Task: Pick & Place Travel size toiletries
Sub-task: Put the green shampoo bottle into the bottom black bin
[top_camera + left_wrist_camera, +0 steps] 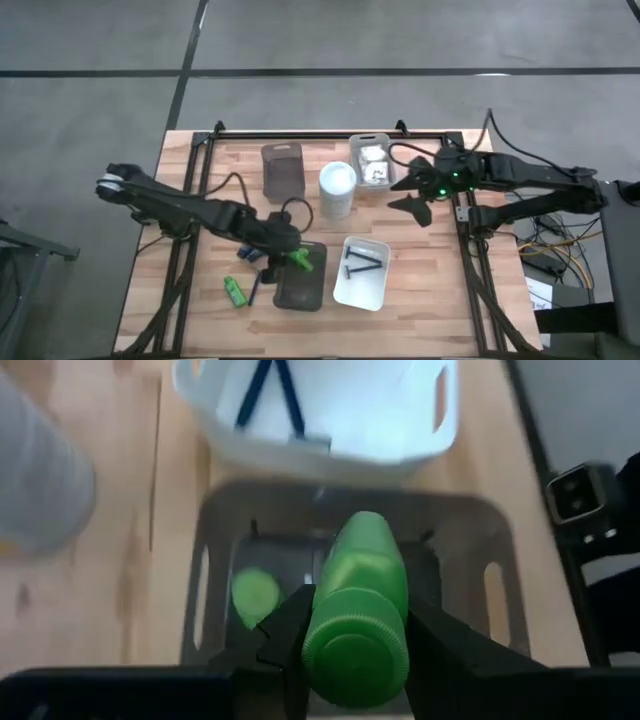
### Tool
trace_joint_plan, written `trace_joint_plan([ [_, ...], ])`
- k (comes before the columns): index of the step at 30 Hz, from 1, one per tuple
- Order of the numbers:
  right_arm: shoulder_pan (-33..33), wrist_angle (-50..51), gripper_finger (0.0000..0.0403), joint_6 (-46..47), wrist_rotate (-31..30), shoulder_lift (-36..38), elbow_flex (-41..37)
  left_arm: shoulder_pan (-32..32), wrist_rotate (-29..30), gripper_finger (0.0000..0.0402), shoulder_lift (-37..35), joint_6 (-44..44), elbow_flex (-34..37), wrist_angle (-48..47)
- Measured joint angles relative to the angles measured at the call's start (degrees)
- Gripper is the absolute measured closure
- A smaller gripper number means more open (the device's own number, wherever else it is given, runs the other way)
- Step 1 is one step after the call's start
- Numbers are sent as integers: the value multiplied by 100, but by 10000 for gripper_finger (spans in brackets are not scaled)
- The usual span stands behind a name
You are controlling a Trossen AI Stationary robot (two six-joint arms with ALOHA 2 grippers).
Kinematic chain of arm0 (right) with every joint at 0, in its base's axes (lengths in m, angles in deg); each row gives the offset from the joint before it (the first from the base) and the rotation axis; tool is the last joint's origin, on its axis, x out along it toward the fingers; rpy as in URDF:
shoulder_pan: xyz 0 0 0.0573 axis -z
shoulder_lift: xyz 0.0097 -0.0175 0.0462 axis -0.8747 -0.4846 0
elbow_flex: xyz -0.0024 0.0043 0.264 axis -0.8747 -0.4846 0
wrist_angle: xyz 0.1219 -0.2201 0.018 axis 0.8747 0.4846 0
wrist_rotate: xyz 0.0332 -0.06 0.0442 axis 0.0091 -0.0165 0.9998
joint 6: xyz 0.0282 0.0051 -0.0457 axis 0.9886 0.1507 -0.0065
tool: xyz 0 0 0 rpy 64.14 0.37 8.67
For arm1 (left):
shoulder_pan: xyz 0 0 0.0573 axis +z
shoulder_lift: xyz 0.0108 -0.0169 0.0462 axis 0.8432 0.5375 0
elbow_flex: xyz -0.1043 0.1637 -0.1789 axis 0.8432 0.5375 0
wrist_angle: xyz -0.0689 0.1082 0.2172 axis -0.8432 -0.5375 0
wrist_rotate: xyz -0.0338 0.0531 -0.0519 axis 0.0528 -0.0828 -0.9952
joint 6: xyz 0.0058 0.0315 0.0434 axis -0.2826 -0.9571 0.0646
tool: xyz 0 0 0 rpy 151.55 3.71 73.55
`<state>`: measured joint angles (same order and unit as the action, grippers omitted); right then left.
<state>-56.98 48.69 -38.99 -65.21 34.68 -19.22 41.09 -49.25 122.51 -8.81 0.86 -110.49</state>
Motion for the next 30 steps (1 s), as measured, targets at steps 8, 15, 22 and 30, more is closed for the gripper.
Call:
trace_joint_plan([
  [8,1,-11,160,143,-318,740,-700,-99,2,278,762,377,-603,-1292],
  [15,1,-23,173,115,-319,822,-974,-108,49,278,1326,377,-921,-1573],
  [22,1,-13,171,101,-317,812,-1198,-110,52,278,1684,424,-968,-1610],
  [30,1,-19,151,32,-317,812,-1210,-144,61,278,2002,491,-960,-1680],
])
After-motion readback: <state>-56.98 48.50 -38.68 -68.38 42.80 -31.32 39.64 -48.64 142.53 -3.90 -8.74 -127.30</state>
